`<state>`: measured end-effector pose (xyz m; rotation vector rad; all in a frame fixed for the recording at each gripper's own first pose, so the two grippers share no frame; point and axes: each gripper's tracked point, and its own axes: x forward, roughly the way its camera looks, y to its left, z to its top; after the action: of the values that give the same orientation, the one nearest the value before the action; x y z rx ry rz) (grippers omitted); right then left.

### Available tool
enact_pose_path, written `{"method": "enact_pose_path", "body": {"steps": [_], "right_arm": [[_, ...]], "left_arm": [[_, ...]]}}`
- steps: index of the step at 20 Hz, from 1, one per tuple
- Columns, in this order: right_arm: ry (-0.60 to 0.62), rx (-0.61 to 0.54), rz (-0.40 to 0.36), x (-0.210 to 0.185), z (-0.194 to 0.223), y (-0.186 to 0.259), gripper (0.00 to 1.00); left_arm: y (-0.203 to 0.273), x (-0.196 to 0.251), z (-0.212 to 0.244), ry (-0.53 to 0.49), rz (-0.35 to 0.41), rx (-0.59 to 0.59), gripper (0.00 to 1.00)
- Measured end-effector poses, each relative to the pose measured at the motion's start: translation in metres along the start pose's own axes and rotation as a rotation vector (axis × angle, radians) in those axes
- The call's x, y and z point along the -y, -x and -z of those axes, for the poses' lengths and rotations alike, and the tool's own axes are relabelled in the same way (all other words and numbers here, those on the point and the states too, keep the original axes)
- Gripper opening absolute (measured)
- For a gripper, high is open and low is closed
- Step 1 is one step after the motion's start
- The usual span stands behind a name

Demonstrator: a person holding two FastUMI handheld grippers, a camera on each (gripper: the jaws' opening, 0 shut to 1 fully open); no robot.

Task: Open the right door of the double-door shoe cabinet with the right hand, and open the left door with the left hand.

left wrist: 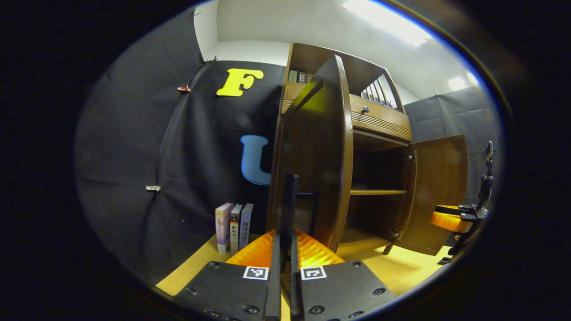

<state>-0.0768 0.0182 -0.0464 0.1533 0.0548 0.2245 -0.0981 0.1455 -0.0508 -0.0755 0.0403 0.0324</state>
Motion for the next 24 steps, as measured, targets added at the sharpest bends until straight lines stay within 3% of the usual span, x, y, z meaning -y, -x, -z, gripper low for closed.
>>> {"method": "enact_pose_path", "body": {"steps": [3,7,11,17,21,24], "right_arm": [[-0.003,-0.001,-0.020,-0.003,-0.001,-0.003,0.92],[0.001,-0.012,-0.030,-0.002,0.002,-0.004,0.92],[0.020,-0.008,-0.020,0.004,0.000,-0.009,0.92],[-0.001,-0.001,0.032,0.003,-0.012,-0.023,0.92],[0.029,0.000,0.147,0.030,-0.016,-0.025,0.92],[0.024,-0.007,0.197,0.045,-0.016,-0.025,0.92]], "left_arm": [[0.013,-0.010,0.001,-0.007,-0.046,-0.008,0.08],[0.042,0.019,-0.001,0.032,0.010,-0.024,0.06],[0.053,0.057,-0.010,-0.048,0.038,-0.005,0.06],[0.009,0.133,-0.005,-0.015,0.175,-0.023,0.06],[-0.030,0.140,-0.009,-0.085,0.087,0.017,0.07],[-0.050,0.158,-0.005,-0.087,0.088,0.026,0.39]]}}
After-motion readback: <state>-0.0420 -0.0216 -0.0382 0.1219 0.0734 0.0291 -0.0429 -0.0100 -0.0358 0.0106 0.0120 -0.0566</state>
